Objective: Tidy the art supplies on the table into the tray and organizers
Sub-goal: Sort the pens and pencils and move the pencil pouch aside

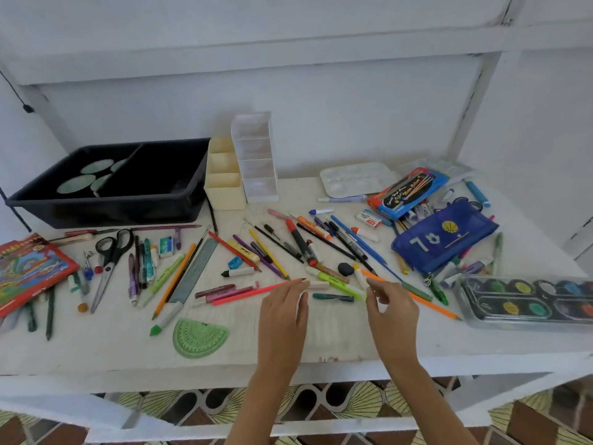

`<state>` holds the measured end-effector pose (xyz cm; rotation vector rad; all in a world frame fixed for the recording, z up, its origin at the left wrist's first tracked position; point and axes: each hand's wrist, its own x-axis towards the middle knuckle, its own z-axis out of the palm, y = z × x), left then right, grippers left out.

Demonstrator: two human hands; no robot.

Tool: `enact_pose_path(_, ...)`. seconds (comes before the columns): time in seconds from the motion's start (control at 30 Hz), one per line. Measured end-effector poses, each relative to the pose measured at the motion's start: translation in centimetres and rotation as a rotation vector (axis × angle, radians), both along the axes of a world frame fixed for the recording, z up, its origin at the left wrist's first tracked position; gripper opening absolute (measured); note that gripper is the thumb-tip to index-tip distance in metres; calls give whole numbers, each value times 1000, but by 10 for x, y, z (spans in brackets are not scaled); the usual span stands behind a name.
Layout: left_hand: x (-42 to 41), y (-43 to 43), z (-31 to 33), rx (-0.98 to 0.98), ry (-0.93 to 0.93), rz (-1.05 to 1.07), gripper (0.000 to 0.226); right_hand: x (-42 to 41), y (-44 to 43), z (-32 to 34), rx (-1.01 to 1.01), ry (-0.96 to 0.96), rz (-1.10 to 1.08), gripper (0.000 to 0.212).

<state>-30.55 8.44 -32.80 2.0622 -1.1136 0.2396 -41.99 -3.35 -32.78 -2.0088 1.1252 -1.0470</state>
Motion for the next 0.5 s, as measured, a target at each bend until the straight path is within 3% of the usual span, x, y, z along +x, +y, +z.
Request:
enact_pose_path(0.23, 22, -46, 7, 322, -70, -190, 23, 18, -32, 1, 178, 245, 29, 19)
enact_pose_path(0.5, 26, -47, 4, 412, -187, -150, 38, 28, -41, 5, 275, 371, -4, 15)
